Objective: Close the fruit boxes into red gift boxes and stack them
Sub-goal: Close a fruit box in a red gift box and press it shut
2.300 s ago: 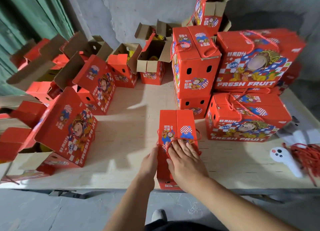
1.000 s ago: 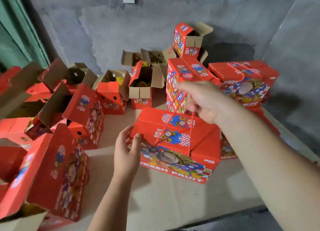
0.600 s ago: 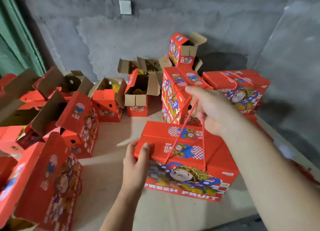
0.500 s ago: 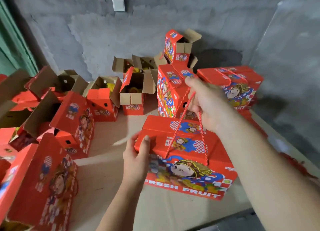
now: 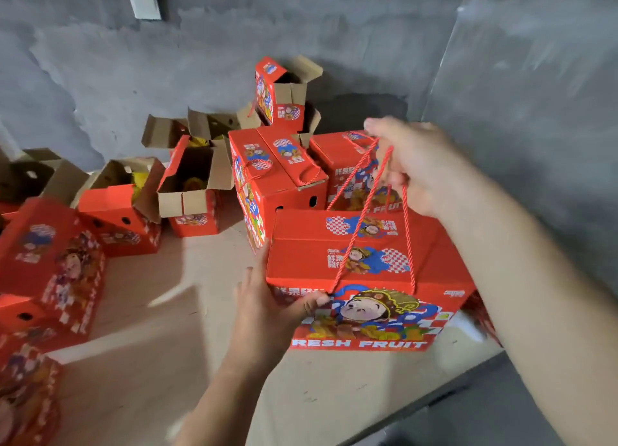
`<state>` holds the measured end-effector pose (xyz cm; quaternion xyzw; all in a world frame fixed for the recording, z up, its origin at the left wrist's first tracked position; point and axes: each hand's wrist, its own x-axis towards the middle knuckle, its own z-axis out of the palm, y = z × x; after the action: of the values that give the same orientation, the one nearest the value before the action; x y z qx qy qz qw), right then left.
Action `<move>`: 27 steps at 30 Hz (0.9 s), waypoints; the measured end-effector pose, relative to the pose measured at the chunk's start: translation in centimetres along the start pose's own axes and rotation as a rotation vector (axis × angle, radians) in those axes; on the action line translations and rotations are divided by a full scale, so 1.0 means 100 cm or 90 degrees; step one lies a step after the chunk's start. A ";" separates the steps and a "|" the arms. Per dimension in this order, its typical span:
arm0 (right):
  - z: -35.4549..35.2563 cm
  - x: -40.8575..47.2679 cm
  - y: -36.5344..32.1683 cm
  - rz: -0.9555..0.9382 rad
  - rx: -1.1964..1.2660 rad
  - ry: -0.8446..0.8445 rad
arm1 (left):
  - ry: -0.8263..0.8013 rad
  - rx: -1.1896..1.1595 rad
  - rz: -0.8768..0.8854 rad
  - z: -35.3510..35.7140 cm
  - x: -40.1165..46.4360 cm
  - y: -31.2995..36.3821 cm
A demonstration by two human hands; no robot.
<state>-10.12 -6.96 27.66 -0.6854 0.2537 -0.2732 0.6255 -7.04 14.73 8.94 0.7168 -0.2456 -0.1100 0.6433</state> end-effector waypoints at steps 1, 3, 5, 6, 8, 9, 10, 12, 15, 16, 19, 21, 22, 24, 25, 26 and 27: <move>-0.010 0.009 -0.011 -0.018 0.005 0.005 | 0.015 0.023 0.010 0.015 0.007 0.010; -0.030 0.028 -0.031 -0.051 0.009 0.012 | 0.049 0.048 0.022 0.048 0.023 0.026; -0.051 0.051 -0.046 -0.078 0.030 -0.009 | 0.103 0.072 0.026 0.081 0.041 0.042; -0.062 0.065 -0.050 -0.091 0.046 -0.028 | 0.139 0.102 0.030 0.097 0.050 0.050; -0.082 0.096 -0.052 -0.121 0.053 -0.060 | 0.201 0.163 0.038 0.127 0.068 0.060; -0.089 0.111 -0.049 -0.137 0.046 -0.070 | 0.222 0.176 0.027 0.142 0.078 0.062; -0.096 0.126 -0.045 -0.154 0.036 -0.083 | 0.240 0.184 0.010 0.155 0.086 0.063; -0.108 0.155 -0.028 -0.192 -0.005 -0.111 | 0.276 0.216 -0.031 0.178 0.103 0.060; -0.132 0.187 0.012 -0.224 -0.145 -0.189 | 0.321 0.272 -0.117 0.207 0.114 0.047; -0.142 0.193 0.028 -0.228 -0.204 -0.224 | 0.341 0.276 -0.143 0.214 0.114 0.042; -0.173 0.192 0.082 -0.296 -0.384 -0.193 | 0.404 0.248 -0.178 0.231 0.113 0.034; -0.189 0.176 0.121 -0.322 -0.533 -0.127 | 0.449 0.252 -0.152 0.242 0.113 0.036; -0.193 0.165 0.137 -0.310 -0.607 -0.128 | 0.468 0.269 -0.119 0.248 0.114 0.038; -0.198 0.149 0.161 -0.297 -0.666 -0.152 | 0.480 0.363 -0.016 0.264 0.115 0.043; -0.202 0.145 0.168 -0.304 -0.656 -0.154 | 0.459 0.433 0.046 0.273 0.116 0.047; -0.205 0.145 0.170 -0.307 -0.628 -0.150 | 0.417 0.498 0.109 0.281 0.119 0.050; -0.209 0.145 0.170 -0.309 -0.595 -0.146 | 0.361 0.545 0.166 0.288 0.123 0.054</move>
<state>-14.19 -33.49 12.94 -0.9551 0.1123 -0.1911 0.1964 -11.27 -16.63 11.90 0.8806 -0.1721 0.2789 0.3423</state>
